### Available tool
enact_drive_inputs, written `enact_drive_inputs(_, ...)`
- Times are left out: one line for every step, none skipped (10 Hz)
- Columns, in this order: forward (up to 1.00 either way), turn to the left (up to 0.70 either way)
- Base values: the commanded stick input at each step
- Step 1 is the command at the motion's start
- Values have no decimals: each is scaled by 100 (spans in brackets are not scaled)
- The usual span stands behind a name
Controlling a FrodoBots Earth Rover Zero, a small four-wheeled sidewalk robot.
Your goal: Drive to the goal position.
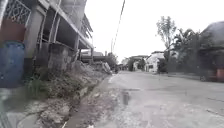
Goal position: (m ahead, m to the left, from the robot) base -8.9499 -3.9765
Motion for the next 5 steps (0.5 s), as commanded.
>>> enact_drive_inputs(5,-1)
enact_drive_inputs(6,-8)
enact_drive_inputs(6,-12)
enact_drive_inputs(6,-12)
enact_drive_inputs(5,-10)
